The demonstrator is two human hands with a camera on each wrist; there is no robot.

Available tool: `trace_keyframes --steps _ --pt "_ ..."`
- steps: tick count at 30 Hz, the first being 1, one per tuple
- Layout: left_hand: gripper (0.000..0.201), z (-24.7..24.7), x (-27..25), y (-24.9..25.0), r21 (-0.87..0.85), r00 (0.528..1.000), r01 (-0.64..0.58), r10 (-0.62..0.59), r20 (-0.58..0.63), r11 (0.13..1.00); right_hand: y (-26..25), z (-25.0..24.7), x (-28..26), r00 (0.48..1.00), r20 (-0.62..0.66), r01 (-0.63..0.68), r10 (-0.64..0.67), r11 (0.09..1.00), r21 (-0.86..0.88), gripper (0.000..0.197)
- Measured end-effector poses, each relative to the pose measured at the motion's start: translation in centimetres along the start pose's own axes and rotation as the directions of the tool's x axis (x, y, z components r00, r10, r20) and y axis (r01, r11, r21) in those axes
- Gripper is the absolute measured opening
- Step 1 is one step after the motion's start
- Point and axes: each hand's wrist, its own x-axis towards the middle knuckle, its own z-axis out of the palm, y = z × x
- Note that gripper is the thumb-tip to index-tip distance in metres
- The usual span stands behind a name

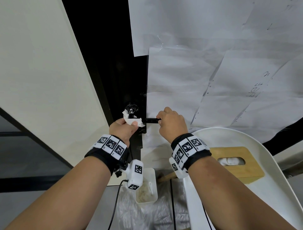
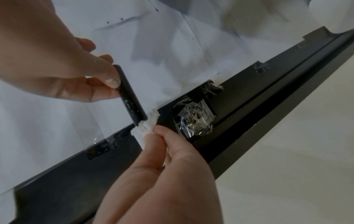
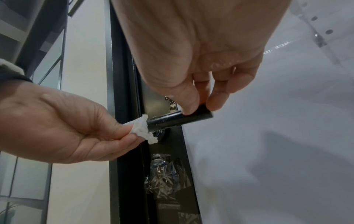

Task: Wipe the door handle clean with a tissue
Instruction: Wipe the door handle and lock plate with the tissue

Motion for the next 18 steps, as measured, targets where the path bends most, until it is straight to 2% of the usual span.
trace_keyframes --steps 6,11,14,18 --pt "0.024 1.0 -1.0 -0.1 -0.124 0.987 -0.066 0.046 -0.157 0.99 0.1 0.1 0.0 1.0 -0.013 0.003 -0.003 1.0 0.001 0.023" --pt "0.023 1.4 -1.1 0.3 -0.033 0.966 -0.15 0.14 -0.216 0.988 0.0 0.1 0.0 1.0 -0.01 0.009 -0.009 1.0 -0.007 0.023" --pt "0.018 0.8 -0.4 0.5 0.093 0.941 -0.185 0.204 -0.269 0.978 -0.1 0.1 0.0 1.0 -0.007 0.016 -0.016 1.0 -0.023 0.02" --pt "0.02 0.6 -0.4 0.9 0.162 0.951 -0.218 0.247 -0.187 0.962 -0.2 0.3 0.2 0.999 0.023 0.039 -0.038 0.999 -0.01 0.014"
